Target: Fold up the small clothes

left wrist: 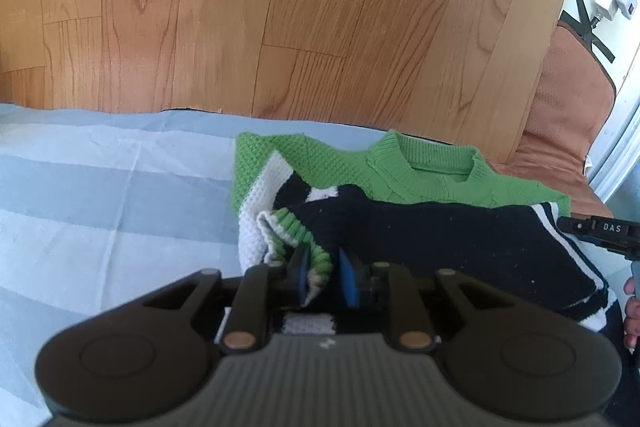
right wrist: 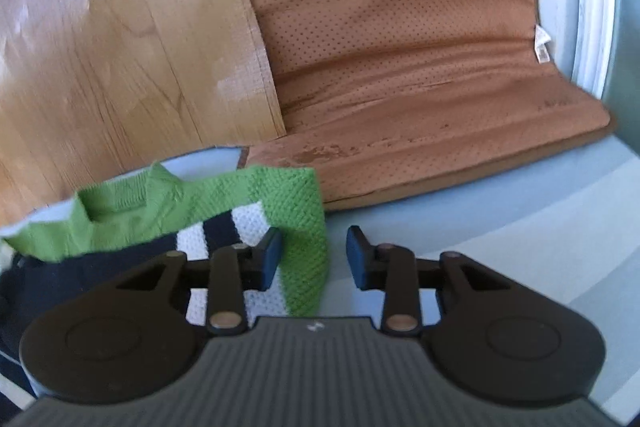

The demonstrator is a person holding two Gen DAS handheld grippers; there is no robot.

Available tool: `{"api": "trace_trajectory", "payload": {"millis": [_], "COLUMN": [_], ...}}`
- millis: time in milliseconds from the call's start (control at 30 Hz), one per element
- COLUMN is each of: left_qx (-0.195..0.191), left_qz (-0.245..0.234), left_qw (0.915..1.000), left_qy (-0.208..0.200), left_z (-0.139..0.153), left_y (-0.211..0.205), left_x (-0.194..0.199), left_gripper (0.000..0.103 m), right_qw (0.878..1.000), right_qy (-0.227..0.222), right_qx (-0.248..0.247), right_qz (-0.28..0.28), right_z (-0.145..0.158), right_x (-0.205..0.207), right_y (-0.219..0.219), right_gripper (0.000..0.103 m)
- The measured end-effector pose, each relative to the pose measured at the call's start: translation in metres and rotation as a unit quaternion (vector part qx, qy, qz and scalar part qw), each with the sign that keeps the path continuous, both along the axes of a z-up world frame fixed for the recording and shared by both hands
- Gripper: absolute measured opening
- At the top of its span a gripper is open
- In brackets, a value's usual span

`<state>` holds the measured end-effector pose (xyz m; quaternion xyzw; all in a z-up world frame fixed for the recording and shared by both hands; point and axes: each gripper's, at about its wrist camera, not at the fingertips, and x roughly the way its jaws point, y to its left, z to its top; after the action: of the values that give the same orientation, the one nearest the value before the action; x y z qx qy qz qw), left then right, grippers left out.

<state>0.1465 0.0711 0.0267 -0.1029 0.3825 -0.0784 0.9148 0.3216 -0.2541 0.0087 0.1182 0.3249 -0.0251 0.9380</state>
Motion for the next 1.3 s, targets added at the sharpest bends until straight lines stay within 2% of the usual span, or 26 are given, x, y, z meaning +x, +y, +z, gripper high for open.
{"api": "trace_trajectory", "payload": {"millis": [67, 167, 267, 400, 500, 567, 633, 667, 700, 733, 833, 967, 1100, 1167, 1200, 1233, 1267, 1300], "left_qx": [-0.002, -0.014, -0.035, -0.053, -0.039, -0.031, -0.02, -0.014, -0.009, -0.006, -0.005, -0.019, -0.025, -0.021, -0.02, -0.019, -0.015, -0.009], "left_qz": [-0.001, 0.004, -0.003, -0.029, -0.058, -0.079, -0.095, -0.096, -0.092, -0.09, -0.09, -0.075, -0.057, -0.049, -0.048, -0.05, -0.053, -0.055], "left_qw": [1.0, 0.9998, 0.9974, 0.9934, 0.9933, 0.9931, 0.9935, 0.9944, 0.9955, 0.9959, 0.9958, 0.9964, 0.9975, 0.9983, 0.9985, 0.9984, 0.9983, 0.9983], "left_qy": [0.0, -0.01, -0.063, -0.098, -0.092, -0.081, -0.059, -0.04, -0.018, -0.014, -0.02, -0.035, -0.035, -0.022, -0.013, -0.015, -0.017, -0.018], "left_z": [0.001, 0.013, 0.038, 0.05, 0.043, 0.034, 0.022, 0.013, 0.004, -0.001, 0.002, 0.009, 0.008, 0.004, 0.001, -0.001, -0.001, -0.001], "left_y": [0.001, 0.001, 0.007, 0.003, -0.011, -0.021, -0.029, -0.032, -0.035, -0.037, -0.037, -0.03, -0.02, -0.017, -0.016, -0.016, -0.017, -0.019], "left_x": [-0.001, -0.007, -0.024, -0.038, -0.037, -0.033, -0.026, -0.021, -0.016, -0.014, -0.015, -0.017, -0.012, -0.007, -0.003, -0.003, -0.003, -0.003], "left_gripper": [0.025, 0.042, 0.047, 0.048, 0.044, 0.044, 0.045, 0.046, 0.046, 0.046, 0.049, 0.049, 0.049, 0.048, 0.048, 0.048, 0.048, 0.049], "right_qw": [1.0, 0.998, 0.997, 0.996, 0.994, 0.994, 0.996, 0.997, 0.998, 0.999, 0.997, 0.995, 0.991, 0.991, 0.991, 0.992, 0.994, 0.997], "right_qy": [-0.016, -0.035, -0.042, -0.049, -0.051, -0.036, -0.001, -0.018, -0.019, -0.014, -0.022, -0.053, -0.03, -0.013, -0.019, -0.026, -0.03, -0.032], "right_qx": [0.026, 0.057, 0.031, -0.001, 0.005, 0.0, -0.049, -0.045, -0.024, -0.013, -0.071, -0.045, -0.032, -0.04, -0.042, -0.041, -0.035, -0.027], "right_qz": [-0.005, 0.013, 0.052, 0.074, 0.092, 0.104, 0.077, 0.065, 0.055, 0.045, 0.034, 0.068, 0.125, 0.13, 0.126, 0.118, 0.096, 0.067], "right_z": [0.006, 0.014, 0.022, 0.028, 0.029, 0.02, 0.0, -0.006, -0.006, -0.004, 0.008, 0.023, 0.012, 0.001, -0.004, -0.005, -0.005, -0.005], "right_x": [-0.017, -0.053, -0.085, -0.096, -0.092, -0.084, -0.07, -0.07, -0.069, -0.068, -0.068, -0.058, -0.03, -0.015, -0.01, -0.004, -0.001, 0.002], "right_y": [-0.004, -0.007, 0.003, 0.019, 0.028, 0.034, 0.03, 0.022, 0.014, 0.012, 0.025, 0.036, 0.06, 0.061, 0.055, 0.048, 0.038, 0.026], "right_gripper": [0.041, 0.041, 0.041, 0.036, 0.035, 0.034, 0.031, 0.027, 0.024, 0.022, 0.028, 0.028, 0.027, 0.027, 0.021, 0.006, 0.001, 0.0]}}
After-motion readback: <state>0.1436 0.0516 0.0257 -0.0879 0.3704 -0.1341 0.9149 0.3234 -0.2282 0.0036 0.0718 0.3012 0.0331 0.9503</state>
